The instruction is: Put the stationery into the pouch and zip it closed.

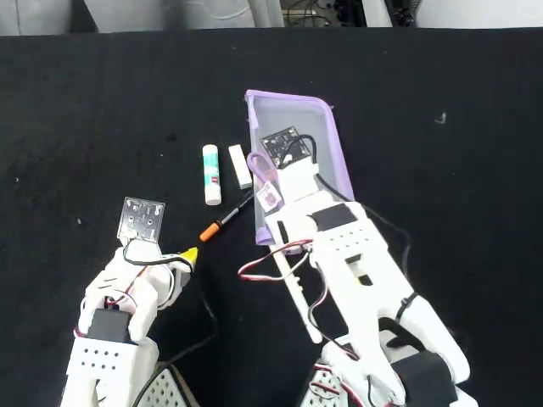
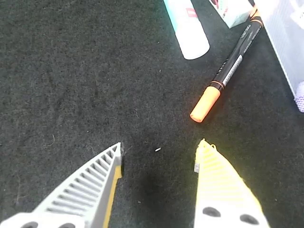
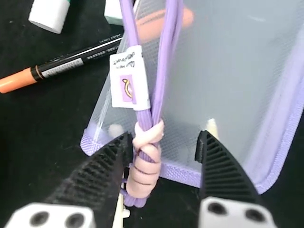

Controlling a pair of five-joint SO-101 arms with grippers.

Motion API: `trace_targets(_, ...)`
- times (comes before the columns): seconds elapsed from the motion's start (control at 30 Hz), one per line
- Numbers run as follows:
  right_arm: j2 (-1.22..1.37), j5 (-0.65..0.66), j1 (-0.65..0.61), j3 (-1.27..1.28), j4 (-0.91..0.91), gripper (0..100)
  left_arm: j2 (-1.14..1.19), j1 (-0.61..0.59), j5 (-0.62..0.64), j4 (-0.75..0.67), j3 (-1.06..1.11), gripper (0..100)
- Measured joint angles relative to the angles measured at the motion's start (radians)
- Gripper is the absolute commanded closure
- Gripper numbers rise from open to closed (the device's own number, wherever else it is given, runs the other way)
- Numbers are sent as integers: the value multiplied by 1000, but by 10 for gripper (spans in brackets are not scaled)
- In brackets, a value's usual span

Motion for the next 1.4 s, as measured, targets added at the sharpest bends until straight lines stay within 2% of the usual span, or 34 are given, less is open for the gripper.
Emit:
trace_targets(0.1, 0, -2, 3, 0, 0, 802, 0, 0, 0, 0, 0, 749)
trace_targets(0.5, 0, 2, 3, -51, 95, 990, 0, 0, 0, 0, 0, 749)
trace_targets(1.0, -18, 2, 3, -51, 97, 988, 0, 0, 0, 0, 0, 749)
trace_targets(1.4, -341, 2, 3, -51, 135, 988, 0, 0, 0, 0, 0, 749)
